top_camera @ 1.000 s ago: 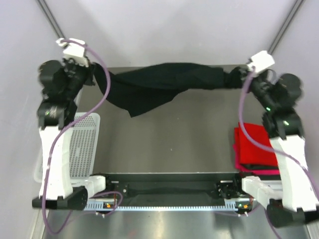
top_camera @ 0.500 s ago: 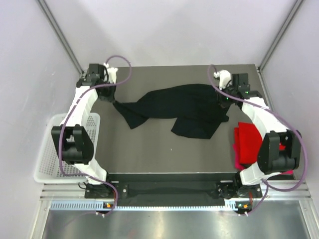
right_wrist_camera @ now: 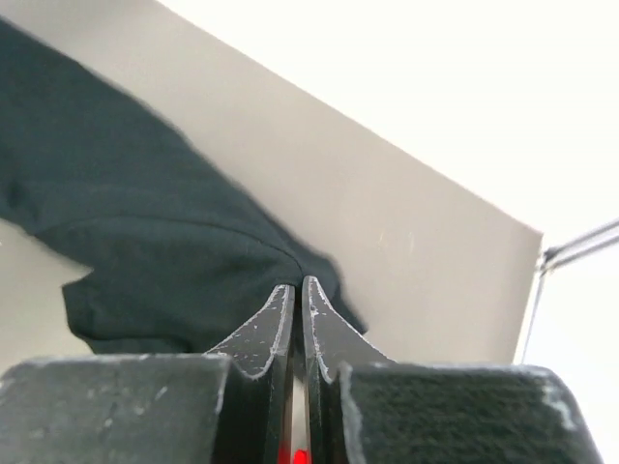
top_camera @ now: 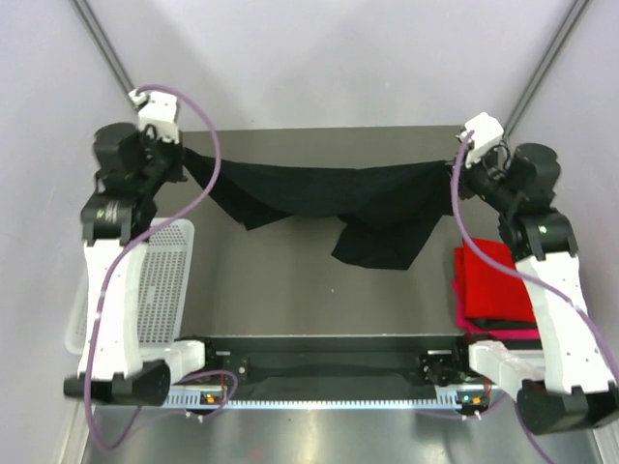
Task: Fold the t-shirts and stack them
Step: Flatten the tshirt out
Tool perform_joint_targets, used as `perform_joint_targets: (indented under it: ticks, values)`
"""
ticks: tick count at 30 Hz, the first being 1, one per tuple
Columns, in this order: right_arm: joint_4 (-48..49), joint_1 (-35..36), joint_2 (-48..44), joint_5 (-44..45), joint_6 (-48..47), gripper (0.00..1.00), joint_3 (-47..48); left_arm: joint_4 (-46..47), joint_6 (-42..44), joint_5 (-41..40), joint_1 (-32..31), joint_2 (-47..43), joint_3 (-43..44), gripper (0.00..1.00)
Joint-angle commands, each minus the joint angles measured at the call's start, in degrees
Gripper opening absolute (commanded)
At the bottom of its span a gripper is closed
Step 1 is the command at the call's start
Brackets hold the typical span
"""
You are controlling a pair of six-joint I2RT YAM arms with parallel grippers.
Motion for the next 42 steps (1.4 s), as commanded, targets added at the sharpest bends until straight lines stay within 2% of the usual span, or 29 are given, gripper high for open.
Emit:
perform_joint_targets:
  ticks: [1, 4, 7, 13, 17, 20, 22, 24, 26, 30, 31, 35, 39, 42]
  values:
    - [-2.4, 0.3, -6.2, -3.2, -1.3, 0.00, 0.2, 3.9, 2.9, -3.9, 0.2, -5.7, -1.3, 0.00]
    - [-2.9, 0.3, -5.4, -2.6, -1.0, 0.00, -0.1, 4.6, 4.6, -4.7, 0.2, -5.3, -0.6, 0.00]
    - [0.1, 0.3, -1.2, -2.6, -0.2, 0.00, -2.2, 5.6, 5.1, -6.2, 0.2, -1.1, -2.0, 0.00]
    - [3.4, 2.4, 15.2, -2.1, 0.2, 0.00, -2.2, 10.5, 2.8, -5.5, 0.2, 11.2, -6.1, 0.00]
    - [2.0, 4.2, 32.7, 0.9, -1.3, 0.00, 7.0, 11.5, 0.4, -3.1, 0.2, 22.4, -1.8, 0.00]
    - [1.8, 4.4, 42.1, 2.3, -0.6, 0.00, 16.6, 12.6, -1.3, -3.1, -0.2, 25.8, 0.4, 0.00]
    - [0.1, 4.5, 46.4, 4.1, 0.1, 0.12, 23.6, 12.7, -1.7, -3.6, -0.3, 26.7, 0.8, 0.00]
    - [-1.7, 4.6, 50.5, 6.7, 1.7, 0.32, 28.0, 12.2, -1.7, -3.8, -0.3, 26.9, 0.4, 0.00]
    - [-1.7, 4.4, 48.3, 7.8, 2.2, 0.38, 26.4, 12.6, -1.2, -3.9, -0.3, 25.2, -2.0, 0.00]
    - [1.4, 4.4, 36.3, 7.0, 0.2, 0.42, 10.9, 12.9, -1.1, -2.3, -0.3, 20.9, -7.0, 0.00]
    - [0.4, 4.5, 32.2, 6.5, -0.5, 0.42, 8.9, 12.8, -1.1, -1.7, -0.3, 20.4, -7.6, 0.00]
    - [-9.3, 4.2, 26.5, 2.6, -5.1, 0.37, 2.9, 13.2, -1.9, -0.6, -0.4, 17.1, -10.9, 0.00]
    - [-12.9, 3.4, 25.3, 2.6, -6.2, 0.42, -0.3, 14.5, -2.8, -0.5, -0.4, 14.4, -14.2, 0.00]
    - [-18.1, 3.4, 29.2, 1.8, -5.9, 0.44, 1.6, 14.7, -2.9, -0.3, -0.3, 13.0, -16.2, 0.00]
